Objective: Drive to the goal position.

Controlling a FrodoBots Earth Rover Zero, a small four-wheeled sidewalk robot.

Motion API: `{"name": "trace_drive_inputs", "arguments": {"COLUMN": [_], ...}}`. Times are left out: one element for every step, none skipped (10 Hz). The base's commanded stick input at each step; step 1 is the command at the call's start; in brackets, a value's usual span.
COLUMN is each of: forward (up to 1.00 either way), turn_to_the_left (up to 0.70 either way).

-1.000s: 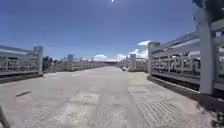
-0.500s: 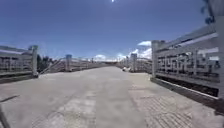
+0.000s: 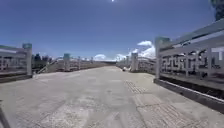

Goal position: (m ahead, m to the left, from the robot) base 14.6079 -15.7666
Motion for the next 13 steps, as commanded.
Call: {"name": "trace_drive_inputs", "arguments": {"forward": [0.45, 0.45, 0.45, 0.45, 0.45, 0.45, 0.45, 0.45, 0.45, 0.45, 0.45, 0.45, 0.45], "turn_to_the_left": [0.00, 0.00, 0.00, 0.00, 0.00, 0.00, 0.00, 0.00, 0.00, 0.00, 0.00, 0.00, 0.00]}}
